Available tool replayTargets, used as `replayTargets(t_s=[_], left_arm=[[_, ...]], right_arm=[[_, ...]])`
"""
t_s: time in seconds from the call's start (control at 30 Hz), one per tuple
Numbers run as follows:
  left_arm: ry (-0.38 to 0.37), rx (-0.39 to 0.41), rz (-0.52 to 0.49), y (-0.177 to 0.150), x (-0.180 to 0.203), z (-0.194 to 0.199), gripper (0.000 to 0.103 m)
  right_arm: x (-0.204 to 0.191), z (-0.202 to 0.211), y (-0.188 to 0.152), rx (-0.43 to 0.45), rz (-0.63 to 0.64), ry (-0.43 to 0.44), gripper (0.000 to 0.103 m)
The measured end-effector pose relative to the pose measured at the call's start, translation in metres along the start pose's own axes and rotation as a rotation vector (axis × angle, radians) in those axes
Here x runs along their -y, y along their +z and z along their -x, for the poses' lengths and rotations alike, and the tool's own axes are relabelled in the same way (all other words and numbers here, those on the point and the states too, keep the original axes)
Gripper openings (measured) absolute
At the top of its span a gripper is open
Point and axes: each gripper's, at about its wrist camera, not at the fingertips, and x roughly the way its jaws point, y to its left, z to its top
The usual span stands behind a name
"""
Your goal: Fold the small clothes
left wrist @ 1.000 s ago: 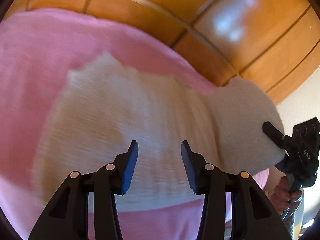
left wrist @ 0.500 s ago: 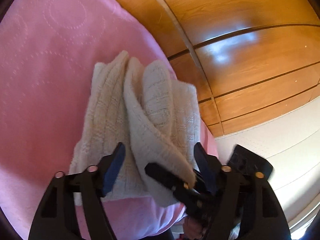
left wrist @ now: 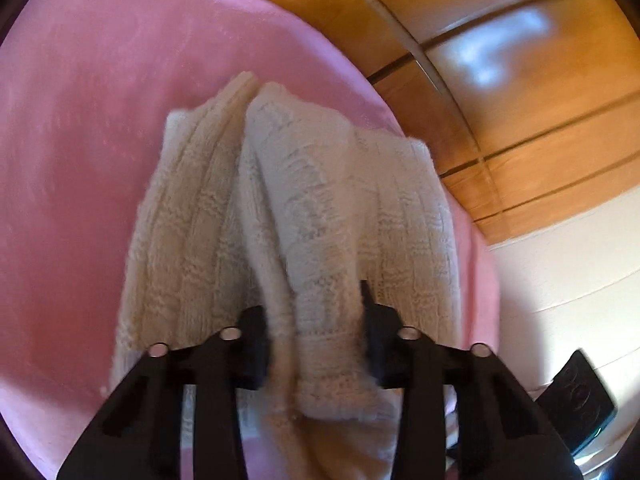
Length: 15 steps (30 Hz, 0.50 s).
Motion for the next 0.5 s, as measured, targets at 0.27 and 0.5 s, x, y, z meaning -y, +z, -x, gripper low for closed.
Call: replayTargets(t_s=[0.27,0.5], left_arm=[[0.145,0.155,-0.219,0.011,0.041,0.046,0.02],[0.278,0.084,-0.191,0.0,0.004,0.008,0.021]], right_arm=[[0.046,0.022,0.012,0.075,-0.146,-0.074,0.069],[0.026,-0.064,0.0,-0.113,-0.008,-0.168,0.059]])
